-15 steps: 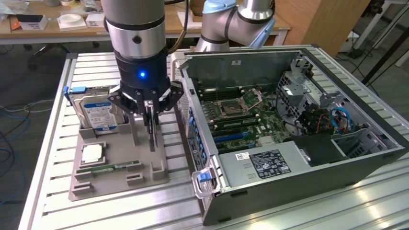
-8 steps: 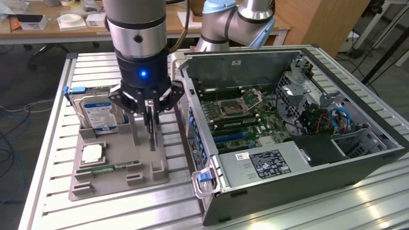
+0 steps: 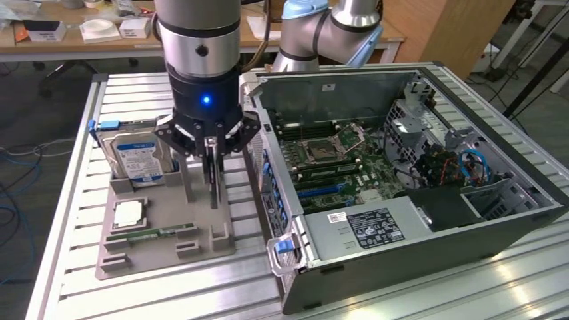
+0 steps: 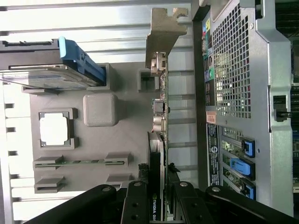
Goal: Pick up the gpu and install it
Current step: 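Pick up the gpu and move the gpu toward the slot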
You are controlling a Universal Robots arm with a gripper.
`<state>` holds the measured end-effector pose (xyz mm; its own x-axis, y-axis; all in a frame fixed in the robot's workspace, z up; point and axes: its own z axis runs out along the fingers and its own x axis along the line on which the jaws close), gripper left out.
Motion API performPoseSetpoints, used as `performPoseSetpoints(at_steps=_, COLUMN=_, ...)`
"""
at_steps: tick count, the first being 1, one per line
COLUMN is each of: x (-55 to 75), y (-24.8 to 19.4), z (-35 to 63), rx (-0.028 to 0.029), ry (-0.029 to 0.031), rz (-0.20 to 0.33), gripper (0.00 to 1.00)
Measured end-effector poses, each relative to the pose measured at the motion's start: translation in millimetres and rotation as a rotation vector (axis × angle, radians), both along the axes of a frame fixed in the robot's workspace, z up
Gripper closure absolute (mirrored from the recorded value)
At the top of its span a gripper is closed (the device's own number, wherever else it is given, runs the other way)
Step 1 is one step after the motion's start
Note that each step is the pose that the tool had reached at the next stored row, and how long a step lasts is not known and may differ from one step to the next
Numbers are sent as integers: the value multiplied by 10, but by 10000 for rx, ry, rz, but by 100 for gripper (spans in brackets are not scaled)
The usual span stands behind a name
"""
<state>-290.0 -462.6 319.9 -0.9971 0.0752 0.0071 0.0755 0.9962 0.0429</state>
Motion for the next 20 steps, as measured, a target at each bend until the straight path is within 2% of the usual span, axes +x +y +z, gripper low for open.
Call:
performPoseSetpoints(at_steps=11, x=1, y=0, z=184, rx=2, ry=4, rz=-1, gripper=74)
performPoseSetpoints(at_steps=20, x=0, y=0, z=373, rx=2, ry=3, rz=-1, gripper=74)
